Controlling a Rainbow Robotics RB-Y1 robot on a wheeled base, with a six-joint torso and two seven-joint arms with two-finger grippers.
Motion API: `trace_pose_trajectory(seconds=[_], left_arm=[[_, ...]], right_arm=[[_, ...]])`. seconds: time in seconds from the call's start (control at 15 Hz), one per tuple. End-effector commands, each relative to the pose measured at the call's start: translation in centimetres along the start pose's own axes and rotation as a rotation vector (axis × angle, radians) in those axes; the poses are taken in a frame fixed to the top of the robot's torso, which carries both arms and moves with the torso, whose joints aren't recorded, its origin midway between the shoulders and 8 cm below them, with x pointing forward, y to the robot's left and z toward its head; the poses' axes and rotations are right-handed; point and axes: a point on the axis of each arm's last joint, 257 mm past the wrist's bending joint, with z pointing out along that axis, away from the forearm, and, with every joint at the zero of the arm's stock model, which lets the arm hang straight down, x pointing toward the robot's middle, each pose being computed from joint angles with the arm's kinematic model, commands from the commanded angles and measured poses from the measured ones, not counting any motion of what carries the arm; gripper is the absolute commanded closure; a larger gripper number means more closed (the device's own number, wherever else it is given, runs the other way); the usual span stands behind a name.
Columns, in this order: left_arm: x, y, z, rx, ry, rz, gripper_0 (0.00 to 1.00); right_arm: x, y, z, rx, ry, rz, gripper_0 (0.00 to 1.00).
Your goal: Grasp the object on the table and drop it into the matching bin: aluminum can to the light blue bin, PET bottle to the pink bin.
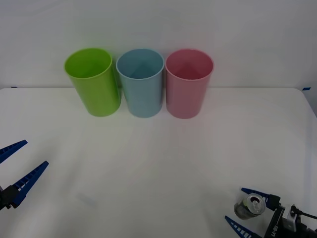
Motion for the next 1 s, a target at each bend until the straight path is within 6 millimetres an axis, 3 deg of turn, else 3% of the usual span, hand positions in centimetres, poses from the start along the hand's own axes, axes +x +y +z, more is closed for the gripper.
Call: trace_pose_trajectory(seconds=[0.07, 0.8, 1.0], left_arm=[[0.0, 0.0, 0.0, 0.0, 0.0, 0.0, 0.0], [0.0, 0.0, 0.0, 0.0, 0.0, 0.0, 0.0], [0.0, 0.0, 0.0, 0.0, 0.0, 0.0, 0.0]], right_arm=[[-0.3, -0.2, 0.0, 0.007, -0.011, -0.005, 1.0], [-0.9, -0.3, 0.3, 0.009, -0.033, -0.008, 1.0], [-1.9, -0.9, 0.7, 0.013, -0.061, -0.015, 1.0]])
